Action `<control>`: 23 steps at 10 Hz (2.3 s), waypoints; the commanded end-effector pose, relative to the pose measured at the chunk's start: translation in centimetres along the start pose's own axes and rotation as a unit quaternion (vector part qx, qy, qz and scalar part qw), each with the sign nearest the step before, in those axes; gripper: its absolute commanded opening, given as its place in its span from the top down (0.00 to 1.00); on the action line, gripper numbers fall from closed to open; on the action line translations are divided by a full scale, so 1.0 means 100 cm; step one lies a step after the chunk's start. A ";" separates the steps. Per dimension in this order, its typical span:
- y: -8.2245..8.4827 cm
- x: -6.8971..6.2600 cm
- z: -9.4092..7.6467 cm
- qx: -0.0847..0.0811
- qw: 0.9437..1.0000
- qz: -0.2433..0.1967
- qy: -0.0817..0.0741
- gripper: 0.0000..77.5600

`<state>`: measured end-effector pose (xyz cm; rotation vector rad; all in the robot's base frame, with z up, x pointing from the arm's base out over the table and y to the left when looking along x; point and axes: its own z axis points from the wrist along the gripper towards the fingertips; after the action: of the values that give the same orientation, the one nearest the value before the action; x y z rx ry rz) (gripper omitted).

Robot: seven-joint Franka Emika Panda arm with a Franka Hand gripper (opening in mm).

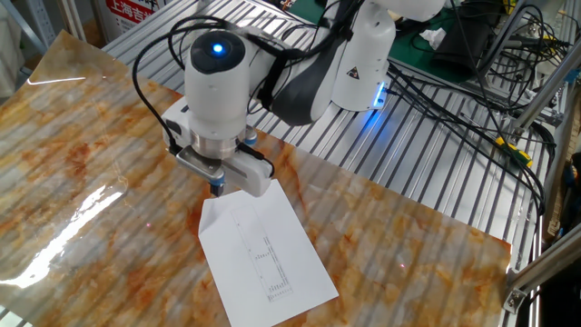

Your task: Flip over and spread out the paper that is laid flat on the table

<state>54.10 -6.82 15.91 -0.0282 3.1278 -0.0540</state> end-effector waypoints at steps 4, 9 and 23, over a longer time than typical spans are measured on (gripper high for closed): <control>-0.009 -0.001 0.033 0.002 1.000 -0.020 -0.018 1.00; -0.023 -0.002 0.045 0.000 0.999 -0.032 -0.025 1.00; -0.025 -0.002 0.053 0.000 0.999 -0.034 -0.026 0.00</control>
<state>54.31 -9.45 10.76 -0.1332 3.0780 -0.0528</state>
